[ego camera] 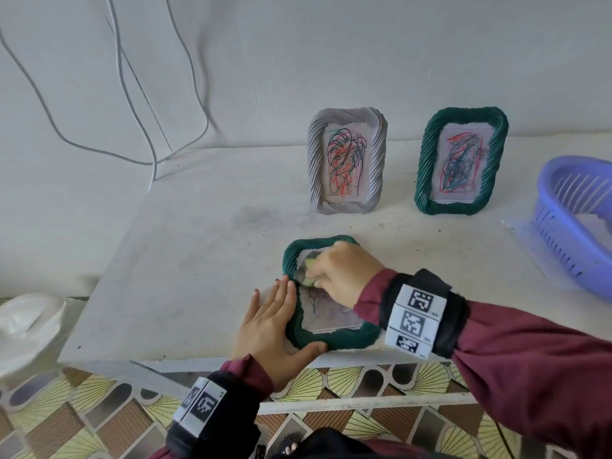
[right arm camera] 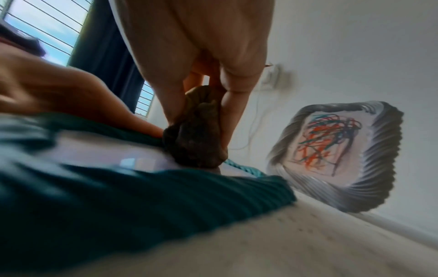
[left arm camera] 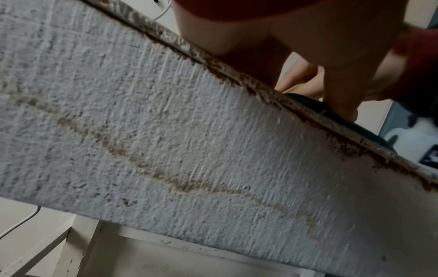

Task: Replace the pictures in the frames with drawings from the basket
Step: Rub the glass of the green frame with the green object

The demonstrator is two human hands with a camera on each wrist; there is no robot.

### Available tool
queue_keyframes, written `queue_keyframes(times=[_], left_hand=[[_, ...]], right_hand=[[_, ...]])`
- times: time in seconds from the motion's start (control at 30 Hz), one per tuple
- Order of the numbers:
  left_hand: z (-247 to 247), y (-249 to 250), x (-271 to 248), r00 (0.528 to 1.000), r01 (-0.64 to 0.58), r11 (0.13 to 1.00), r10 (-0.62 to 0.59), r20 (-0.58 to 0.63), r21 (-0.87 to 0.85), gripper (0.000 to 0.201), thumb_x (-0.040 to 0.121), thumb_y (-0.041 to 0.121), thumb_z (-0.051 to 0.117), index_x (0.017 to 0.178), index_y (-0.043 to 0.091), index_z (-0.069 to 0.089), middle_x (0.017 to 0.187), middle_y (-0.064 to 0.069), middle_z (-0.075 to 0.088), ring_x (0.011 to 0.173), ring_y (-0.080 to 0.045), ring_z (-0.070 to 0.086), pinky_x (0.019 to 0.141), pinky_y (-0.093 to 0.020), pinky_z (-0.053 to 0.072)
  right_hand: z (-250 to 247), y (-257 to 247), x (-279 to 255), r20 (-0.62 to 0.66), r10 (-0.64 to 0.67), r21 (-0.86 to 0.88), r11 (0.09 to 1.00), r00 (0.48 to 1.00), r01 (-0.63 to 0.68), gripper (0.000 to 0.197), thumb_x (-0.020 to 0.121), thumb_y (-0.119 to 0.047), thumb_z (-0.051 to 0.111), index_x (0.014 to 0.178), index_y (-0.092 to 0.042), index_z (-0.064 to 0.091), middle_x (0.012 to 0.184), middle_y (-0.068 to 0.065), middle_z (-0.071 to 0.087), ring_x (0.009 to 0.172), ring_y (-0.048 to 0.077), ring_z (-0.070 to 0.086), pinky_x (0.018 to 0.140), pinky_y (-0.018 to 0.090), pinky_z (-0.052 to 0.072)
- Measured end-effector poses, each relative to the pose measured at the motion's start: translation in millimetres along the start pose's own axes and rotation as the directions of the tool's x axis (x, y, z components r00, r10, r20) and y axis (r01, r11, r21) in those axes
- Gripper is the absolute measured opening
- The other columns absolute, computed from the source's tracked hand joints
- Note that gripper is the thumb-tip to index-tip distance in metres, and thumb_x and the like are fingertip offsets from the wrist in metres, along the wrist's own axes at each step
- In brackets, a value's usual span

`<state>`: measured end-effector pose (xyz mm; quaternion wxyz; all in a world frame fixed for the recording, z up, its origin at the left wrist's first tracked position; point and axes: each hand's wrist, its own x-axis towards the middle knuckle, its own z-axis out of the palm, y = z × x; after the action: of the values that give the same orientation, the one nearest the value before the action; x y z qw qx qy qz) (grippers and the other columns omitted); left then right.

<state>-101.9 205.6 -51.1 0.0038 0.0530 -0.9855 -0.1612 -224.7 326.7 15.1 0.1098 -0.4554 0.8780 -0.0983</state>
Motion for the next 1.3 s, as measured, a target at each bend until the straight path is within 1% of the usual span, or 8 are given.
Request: queue_keyframes(times=[0.13,0.23,0.33,0.57,0.83,1.0,1.13,1.3], left_hand=[[1,0,-1,1.000,0.016,1.000,-0.015,0.003,-0.026,0.104,0.055,0.081,0.016,0.134,0.023,-0.018,0.148,0.012,-0.013,0.133,0.001,-0.020,0.108,-0.022,-0.022],[1,-1,0,1.000,0.003,0.998,-0.004,-0.004,-0.057,0.105,0.057,0.081,0.021,0.136,0.021,-0.012,0.148,0.010,-0.006,0.134,-0.001,-0.015,0.108,-0.021,-0.021],[1,-1,0,1.000,-0.005,0.999,0.005,0.000,-0.054,0.105,0.057,0.082,0.021,0.137,0.021,-0.011,0.149,0.010,-0.006,0.135,-0.001,-0.015,0.108,-0.020,-0.021],[0,0,1,1.000,0.002,0.998,-0.002,0.011,-0.059,0.103,0.056,0.082,0.020,0.136,0.026,-0.013,0.149,0.010,-0.008,0.135,0.000,-0.015,0.110,-0.022,-0.019],[1,0,-1,1.000,0.010,0.999,-0.009,0.009,-0.049,0.103,0.056,0.081,0.020,0.135,0.025,-0.013,0.150,0.010,-0.008,0.135,0.001,-0.016,0.111,-0.023,-0.018],[0,0,0,1.000,0.024,0.998,-0.023,0.018,-0.055,0.104,0.053,0.081,0.018,0.134,0.027,-0.016,0.149,0.012,-0.011,0.134,0.002,-0.018,0.110,-0.023,-0.020],[2,-2,1,1.000,0.015,0.999,-0.014,0.024,-0.052,0.104,0.053,0.082,0.019,0.136,0.029,-0.015,0.149,0.013,-0.011,0.135,0.002,-0.016,0.109,-0.022,-0.019],[2,-3,2,1.000,0.000,0.998,0.001,0.024,-0.067,0.103,0.054,0.082,0.021,0.136,0.029,-0.014,0.148,0.013,-0.010,0.137,0.002,-0.012,0.110,-0.023,-0.019]], right_hand=[[10,-8,-33,0.140,-0.135,-0.049,0.989,0.981,0.143,0.030,0.096,-0.019,0.044,0.120,-0.019,0.061,0.118,0.005,0.062,0.091,0.014,0.040,0.082,0.022,0.030],[7,2,-52,0.205,-0.126,-0.044,0.990,0.971,0.138,0.031,0.096,-0.020,0.044,0.125,-0.021,0.057,0.126,0.005,0.058,0.103,0.019,0.046,0.090,0.026,0.037],[-3,16,-49,0.147,-0.028,-0.024,0.999,0.989,0.032,0.029,0.095,-0.023,0.047,0.121,-0.022,0.059,0.123,0.002,0.061,0.103,0.017,0.051,0.089,0.018,0.032],[-14,19,14,0.007,0.101,-0.051,0.994,0.995,-0.100,0.023,0.091,-0.021,0.053,0.106,-0.014,0.069,0.102,0.009,0.069,0.093,0.024,0.061,0.086,0.034,0.049],[10,-8,-4,0.102,-0.120,-0.171,0.976,0.988,0.136,0.024,0.092,-0.015,0.046,0.105,-0.013,0.066,0.101,0.004,0.066,0.090,0.021,0.048,0.076,0.020,0.029],[11,-11,-40,0.257,-0.193,-0.172,0.955,0.947,0.242,0.029,0.095,-0.017,0.041,0.115,-0.019,0.063,0.113,0.005,0.063,0.087,0.016,0.035,0.071,0.027,0.030],[-3,2,-45,0.224,-0.132,-0.118,0.980,0.966,0.162,0.032,0.096,-0.017,0.043,0.123,-0.022,0.058,0.126,0.004,0.059,0.105,0.021,0.046,0.089,0.031,0.041],[-9,26,-12,0.082,0.008,-0.114,0.993,0.997,0.001,0.026,0.092,-0.021,0.051,0.115,-0.020,0.064,0.116,0.009,0.063,0.098,0.024,0.055,0.087,0.030,0.042]])
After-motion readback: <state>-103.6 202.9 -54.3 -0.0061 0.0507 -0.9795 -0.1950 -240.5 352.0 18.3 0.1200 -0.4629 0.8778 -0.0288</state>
